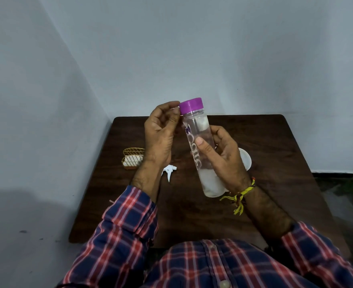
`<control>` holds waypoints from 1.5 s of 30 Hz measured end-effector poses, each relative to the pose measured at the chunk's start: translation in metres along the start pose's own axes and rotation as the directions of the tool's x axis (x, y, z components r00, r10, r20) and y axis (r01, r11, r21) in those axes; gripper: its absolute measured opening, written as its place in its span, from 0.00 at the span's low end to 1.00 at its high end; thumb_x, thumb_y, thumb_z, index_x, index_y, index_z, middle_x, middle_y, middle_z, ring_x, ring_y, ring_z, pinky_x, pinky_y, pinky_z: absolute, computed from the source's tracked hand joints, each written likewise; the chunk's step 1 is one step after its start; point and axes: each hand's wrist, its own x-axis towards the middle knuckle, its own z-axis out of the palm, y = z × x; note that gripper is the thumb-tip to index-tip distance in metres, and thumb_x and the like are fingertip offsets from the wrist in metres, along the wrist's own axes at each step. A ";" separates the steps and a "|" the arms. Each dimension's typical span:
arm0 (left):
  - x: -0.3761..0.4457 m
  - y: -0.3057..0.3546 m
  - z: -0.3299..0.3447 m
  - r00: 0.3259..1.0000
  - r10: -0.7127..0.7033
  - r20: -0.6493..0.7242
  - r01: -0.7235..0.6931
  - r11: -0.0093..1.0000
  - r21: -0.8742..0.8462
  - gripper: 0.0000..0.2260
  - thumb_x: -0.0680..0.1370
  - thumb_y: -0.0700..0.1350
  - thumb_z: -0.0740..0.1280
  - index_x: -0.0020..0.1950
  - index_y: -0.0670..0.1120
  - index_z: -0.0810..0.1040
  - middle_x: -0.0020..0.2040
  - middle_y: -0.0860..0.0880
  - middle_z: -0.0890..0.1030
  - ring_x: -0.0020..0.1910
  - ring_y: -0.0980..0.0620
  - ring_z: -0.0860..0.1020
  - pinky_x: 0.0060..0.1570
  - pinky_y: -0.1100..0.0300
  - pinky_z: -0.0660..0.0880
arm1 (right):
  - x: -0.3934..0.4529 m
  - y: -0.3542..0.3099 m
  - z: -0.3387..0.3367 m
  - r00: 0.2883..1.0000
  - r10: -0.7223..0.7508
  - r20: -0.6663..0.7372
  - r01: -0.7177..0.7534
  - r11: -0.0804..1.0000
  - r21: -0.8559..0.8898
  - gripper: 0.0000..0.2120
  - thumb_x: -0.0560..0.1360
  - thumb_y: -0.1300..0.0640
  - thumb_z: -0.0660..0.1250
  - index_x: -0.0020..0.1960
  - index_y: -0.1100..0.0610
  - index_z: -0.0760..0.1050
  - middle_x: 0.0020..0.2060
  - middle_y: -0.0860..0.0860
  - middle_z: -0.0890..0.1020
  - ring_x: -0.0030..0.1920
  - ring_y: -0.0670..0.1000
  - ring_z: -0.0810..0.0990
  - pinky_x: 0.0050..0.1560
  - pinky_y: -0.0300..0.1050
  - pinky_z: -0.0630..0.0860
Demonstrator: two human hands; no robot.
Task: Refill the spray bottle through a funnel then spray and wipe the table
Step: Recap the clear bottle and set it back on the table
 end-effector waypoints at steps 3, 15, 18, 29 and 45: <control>-0.007 0.002 0.007 1.000 0.001 -0.027 -0.001 1.000 0.008 0.10 0.82 0.44 0.63 0.47 0.42 0.81 0.38 0.51 0.82 0.38 0.56 0.79 0.37 0.62 0.76 | -0.001 0.001 0.000 0.999 -0.027 -0.018 0.027 0.999 -0.033 0.16 0.77 0.56 0.70 0.62 0.60 0.73 0.53 0.54 0.84 0.54 0.55 0.84 0.55 0.59 0.81; -0.005 0.004 0.001 0.994 -0.091 0.064 0.096 0.993 -0.062 0.21 0.70 0.48 0.73 0.60 0.40 0.78 0.48 0.46 0.82 0.45 0.52 0.80 0.38 0.59 0.79 | -0.002 0.006 -0.002 0.993 -0.115 -0.038 0.108 0.982 -0.153 0.19 0.76 0.55 0.72 0.63 0.61 0.72 0.52 0.52 0.84 0.52 0.51 0.84 0.52 0.56 0.82; -0.005 0.000 0.001 0.998 -0.056 0.024 0.057 0.997 -0.047 0.14 0.76 0.45 0.70 0.56 0.38 0.80 0.49 0.44 0.83 0.45 0.50 0.80 0.39 0.58 0.79 | -0.001 0.006 -0.003 0.990 -0.128 -0.060 0.116 0.978 -0.173 0.18 0.76 0.55 0.72 0.62 0.60 0.72 0.51 0.51 0.84 0.51 0.50 0.84 0.51 0.54 0.82; -0.009 0.010 0.010 0.968 -0.204 0.144 0.223 0.966 -0.130 0.29 0.69 0.50 0.71 0.65 0.36 0.74 0.52 0.41 0.83 0.47 0.50 0.81 0.42 0.59 0.80 | -0.005 0.008 -0.003 0.996 -0.088 0.013 0.088 0.995 -0.049 0.19 0.77 0.55 0.69 0.64 0.62 0.71 0.54 0.55 0.83 0.55 0.54 0.84 0.55 0.59 0.81; -0.012 0.006 0.006 0.940 -0.289 0.180 0.328 0.910 -0.255 0.33 0.69 0.48 0.74 0.68 0.35 0.70 0.60 0.33 0.78 0.55 0.39 0.79 0.59 0.46 0.76 | -0.011 0.011 0.001 0.998 -0.027 0.061 0.026 1.000 0.013 0.16 0.77 0.59 0.68 0.62 0.64 0.72 0.53 0.57 0.84 0.53 0.55 0.84 0.53 0.49 0.80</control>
